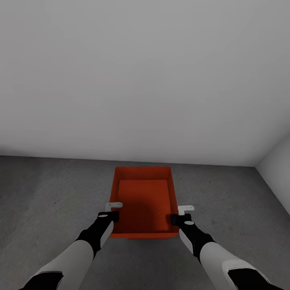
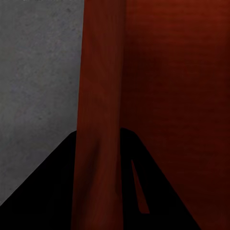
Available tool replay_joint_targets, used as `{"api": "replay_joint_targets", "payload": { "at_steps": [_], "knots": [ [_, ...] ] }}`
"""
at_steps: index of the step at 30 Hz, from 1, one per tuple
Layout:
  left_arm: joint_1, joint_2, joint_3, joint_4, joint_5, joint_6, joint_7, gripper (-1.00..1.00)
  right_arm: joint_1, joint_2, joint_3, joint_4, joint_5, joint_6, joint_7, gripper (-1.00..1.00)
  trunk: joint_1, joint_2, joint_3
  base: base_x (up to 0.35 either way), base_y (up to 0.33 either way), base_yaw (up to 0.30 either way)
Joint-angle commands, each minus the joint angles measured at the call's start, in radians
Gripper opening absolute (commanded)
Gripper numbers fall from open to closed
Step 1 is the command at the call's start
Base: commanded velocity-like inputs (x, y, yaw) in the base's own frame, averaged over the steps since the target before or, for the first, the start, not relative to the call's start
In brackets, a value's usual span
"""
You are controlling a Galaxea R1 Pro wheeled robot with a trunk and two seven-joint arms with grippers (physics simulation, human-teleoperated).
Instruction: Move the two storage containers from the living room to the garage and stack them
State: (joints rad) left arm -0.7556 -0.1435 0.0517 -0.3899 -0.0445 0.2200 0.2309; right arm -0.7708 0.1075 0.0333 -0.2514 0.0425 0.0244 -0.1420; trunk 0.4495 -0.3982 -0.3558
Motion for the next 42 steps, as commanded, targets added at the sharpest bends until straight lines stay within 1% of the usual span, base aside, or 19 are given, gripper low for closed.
{"api": "replay_joint_targets", "payload": {
  "at_steps": [1, 33, 42],
  "knots": [
    [-0.001, -0.001, 0.002, -0.004, -0.003, -0.073, -0.001, -1.0, 0.0, 0.0, -0.006, 0.003, -0.01, 0.002, -0.004, -1.0, 0.0, -0.002, -0.002, 0.0, 0.0, 0.0],
    [-0.001, -0.001, 0.002, -0.004, -0.002, -0.073, -0.001, -1.0, 0.0, 0.001, -0.005, 0.003, -0.01, -0.003, -0.005, -1.0, 0.0, -0.002, -0.002, 0.0, 0.0, 0.0],
    [-0.001, -0.002, 0.002, -0.004, -0.001, -0.073, -0.001, -1.0, 0.0, 0.002, -0.004, 0.003, -0.01, -0.003, -0.005, -1.0, 0.0, -0.002, -0.002, -0.043, 0.0, 0.0]
  ]
}}
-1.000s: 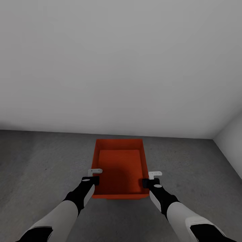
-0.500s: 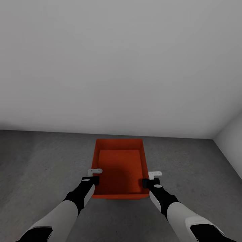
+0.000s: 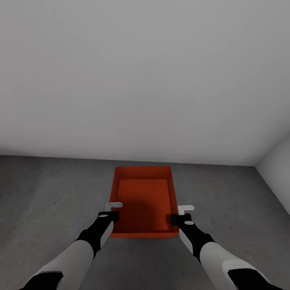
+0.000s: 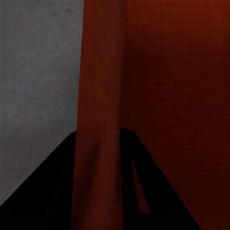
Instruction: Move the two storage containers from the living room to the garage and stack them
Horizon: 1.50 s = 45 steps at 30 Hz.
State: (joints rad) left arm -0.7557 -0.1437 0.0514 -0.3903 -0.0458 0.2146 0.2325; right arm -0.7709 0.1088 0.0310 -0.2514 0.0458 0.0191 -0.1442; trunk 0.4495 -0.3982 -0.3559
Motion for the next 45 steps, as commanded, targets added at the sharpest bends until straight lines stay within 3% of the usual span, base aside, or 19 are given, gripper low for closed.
{"api": "replay_joint_targets", "payload": {
  "at_steps": [1, 40, 45],
  "knots": [
    [-0.001, -0.002, 0.002, -0.004, 0.0, -0.067, -0.002, -1.0, 0.0, 0.001, -0.002, 0.003, -0.014, 0.002, -0.003, -1.0, 0.0, -0.002, -0.002, -0.006, 0.0, 0.0],
    [0.0, -0.004, 0.003, 0.008, 0.002, -0.067, -0.003, -1.0, 0.0, 0.0, -0.003, 0.003, -0.014, 0.002, -0.003, -1.0, 0.0, -0.002, -0.002, 0.0, 0.0, 0.0],
    [0.0, -0.004, 0.003, 0.007, 0.002, -0.067, -0.003, -1.0, 0.0, 0.0, -0.003, 0.003, -0.014, 0.002, -0.003, -1.0, 0.02, -0.037, -0.017, 0.0, 0.0, 0.0]
  ]
}}
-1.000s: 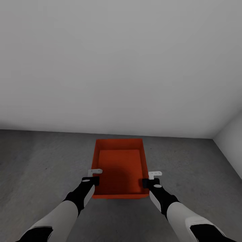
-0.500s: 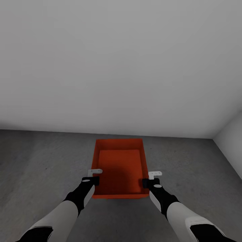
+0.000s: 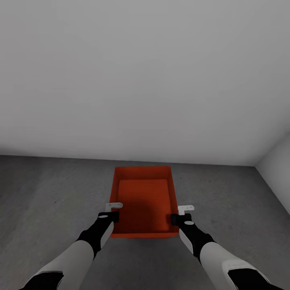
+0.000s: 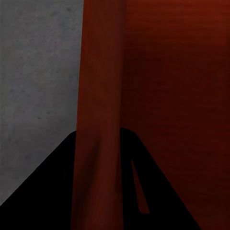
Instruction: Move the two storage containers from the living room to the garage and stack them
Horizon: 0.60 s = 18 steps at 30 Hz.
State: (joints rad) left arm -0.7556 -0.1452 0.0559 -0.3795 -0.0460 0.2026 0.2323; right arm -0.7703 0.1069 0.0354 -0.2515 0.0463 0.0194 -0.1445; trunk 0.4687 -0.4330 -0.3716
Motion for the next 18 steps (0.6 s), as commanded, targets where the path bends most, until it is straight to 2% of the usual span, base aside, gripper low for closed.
{"api": "replay_joint_targets", "payload": {
  "at_steps": [1, 18],
  "knots": [
    [0.0, -0.002, -0.001, -0.004, 0.002, -0.055, -0.003, -1.0, 0.0, 0.002, -0.008, 0.003, -0.014, 0.002, -0.003, -1.0, 0.004, -0.009, -0.005, 0.0, 0.0, 0.0],
    [-0.001, -0.002, -0.001, -0.007, 0.001, -0.055, -0.002, -1.0, -0.001, 0.002, -0.006, 0.003, -0.014, 0.002, -0.003, -1.0, 0.069, -0.128, -0.058, 0.0, 0.0, 0.0]
  ]
}}
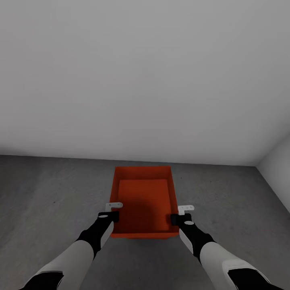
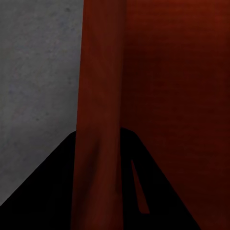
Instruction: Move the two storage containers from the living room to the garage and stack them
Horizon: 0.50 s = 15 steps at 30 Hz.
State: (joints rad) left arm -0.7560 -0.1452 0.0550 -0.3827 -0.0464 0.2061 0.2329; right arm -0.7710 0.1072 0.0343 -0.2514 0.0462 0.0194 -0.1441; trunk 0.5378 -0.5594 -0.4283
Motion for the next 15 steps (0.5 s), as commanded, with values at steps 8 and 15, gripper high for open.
{"api": "replay_joint_targets", "payload": {
  "at_steps": [8, 15],
  "knots": [
    [0.0, -0.002, -0.001, -0.004, 0.002, -0.059, -0.003, -1.0, 0.0, 0.002, -0.005, 0.003, -0.014, 0.002, -0.003, -1.0, 0.031, -0.058, -0.026, 0.0, 0.0, 0.0],
    [0.0, -0.002, 0.0, -0.008, 0.002, -0.059, -0.003, -1.0, 0.0, 0.002, -0.007, 0.003, -0.014, 0.003, -0.003, -1.0, 0.058, -0.107, -0.048, 0.0, 0.0, -0.006]
  ]
}}
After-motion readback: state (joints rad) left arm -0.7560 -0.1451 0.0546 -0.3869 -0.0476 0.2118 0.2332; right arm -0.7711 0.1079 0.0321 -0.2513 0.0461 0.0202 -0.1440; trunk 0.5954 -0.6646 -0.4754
